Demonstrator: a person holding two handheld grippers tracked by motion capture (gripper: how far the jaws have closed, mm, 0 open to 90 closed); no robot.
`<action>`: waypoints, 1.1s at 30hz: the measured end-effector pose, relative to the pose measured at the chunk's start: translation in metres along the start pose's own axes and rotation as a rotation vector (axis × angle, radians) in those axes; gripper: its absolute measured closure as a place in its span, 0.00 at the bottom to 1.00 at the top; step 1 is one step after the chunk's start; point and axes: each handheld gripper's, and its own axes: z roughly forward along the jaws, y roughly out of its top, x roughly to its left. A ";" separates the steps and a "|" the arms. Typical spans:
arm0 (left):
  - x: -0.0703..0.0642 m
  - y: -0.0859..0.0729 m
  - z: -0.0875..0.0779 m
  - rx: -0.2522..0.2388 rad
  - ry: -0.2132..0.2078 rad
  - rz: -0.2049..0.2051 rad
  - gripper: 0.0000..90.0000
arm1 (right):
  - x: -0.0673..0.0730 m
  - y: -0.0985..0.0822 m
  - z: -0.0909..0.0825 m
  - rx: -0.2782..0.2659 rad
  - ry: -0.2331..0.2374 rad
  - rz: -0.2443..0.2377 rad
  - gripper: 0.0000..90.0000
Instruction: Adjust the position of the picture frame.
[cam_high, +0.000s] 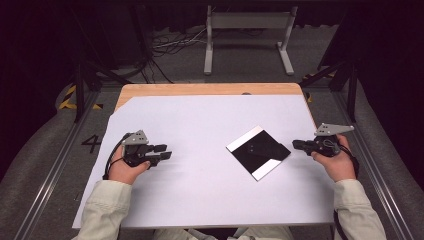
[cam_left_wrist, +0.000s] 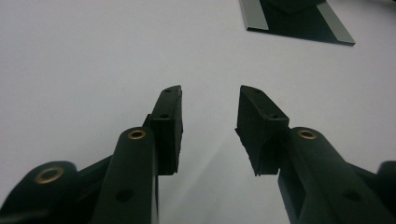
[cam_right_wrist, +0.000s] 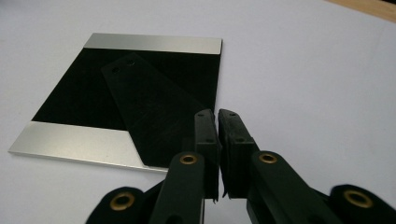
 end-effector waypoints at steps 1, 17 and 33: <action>0.000 -0.001 -0.001 0.001 0.003 -0.006 0.68 | 0.000 0.000 0.003 0.008 0.002 0.001 0.98; 0.000 -0.002 -0.003 0.003 -0.005 -0.009 0.68 | -0.003 -0.005 0.033 0.126 -0.050 0.026 1.00; -0.001 -0.002 -0.002 0.009 -0.024 -0.029 0.65 | 0.009 -0.004 0.038 0.187 -0.038 0.023 1.00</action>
